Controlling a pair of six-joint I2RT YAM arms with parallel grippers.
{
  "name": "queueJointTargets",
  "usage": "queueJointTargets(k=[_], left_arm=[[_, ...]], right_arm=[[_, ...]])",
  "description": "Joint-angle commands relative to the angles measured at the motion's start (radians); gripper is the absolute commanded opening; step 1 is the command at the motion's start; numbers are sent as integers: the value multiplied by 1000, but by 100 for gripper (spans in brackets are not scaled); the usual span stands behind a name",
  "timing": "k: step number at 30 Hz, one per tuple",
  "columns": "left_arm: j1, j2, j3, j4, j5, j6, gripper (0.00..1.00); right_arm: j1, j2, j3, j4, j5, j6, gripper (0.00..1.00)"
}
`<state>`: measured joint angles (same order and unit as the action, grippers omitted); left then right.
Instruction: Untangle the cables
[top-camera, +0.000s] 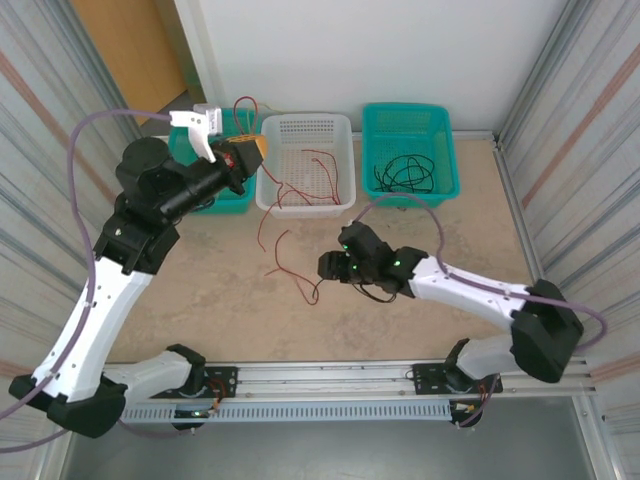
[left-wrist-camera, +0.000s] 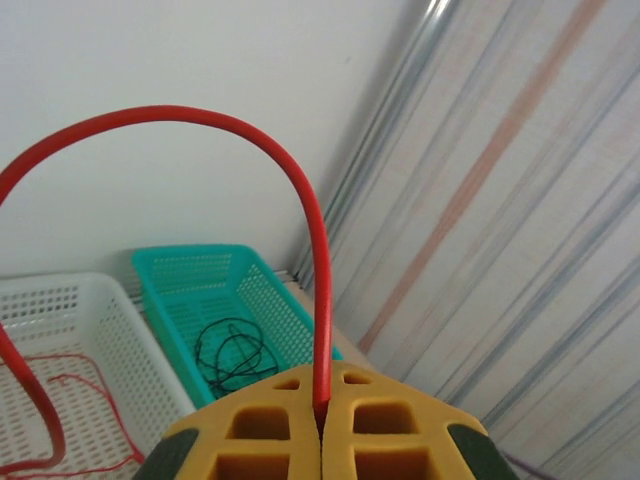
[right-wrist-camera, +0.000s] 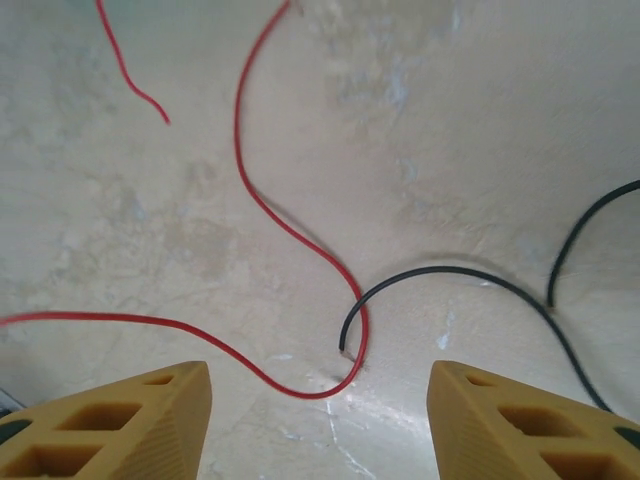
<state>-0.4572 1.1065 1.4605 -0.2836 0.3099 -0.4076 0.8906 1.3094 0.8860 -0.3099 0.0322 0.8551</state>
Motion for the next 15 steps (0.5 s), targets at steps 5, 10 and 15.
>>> queueJointTargets(k=[5,10,15], left_arm=[[65,88,117,-13,3,25,0],[89,170,220,-25,1,56,0],[103,259,287,-44,-49,85,0]], right_arm=[[-12,-207,15,-202,136,-45,64],[-11,-263,-6,-218,143,-38,64],[-10,-294,-9,-218,158,-37,64]])
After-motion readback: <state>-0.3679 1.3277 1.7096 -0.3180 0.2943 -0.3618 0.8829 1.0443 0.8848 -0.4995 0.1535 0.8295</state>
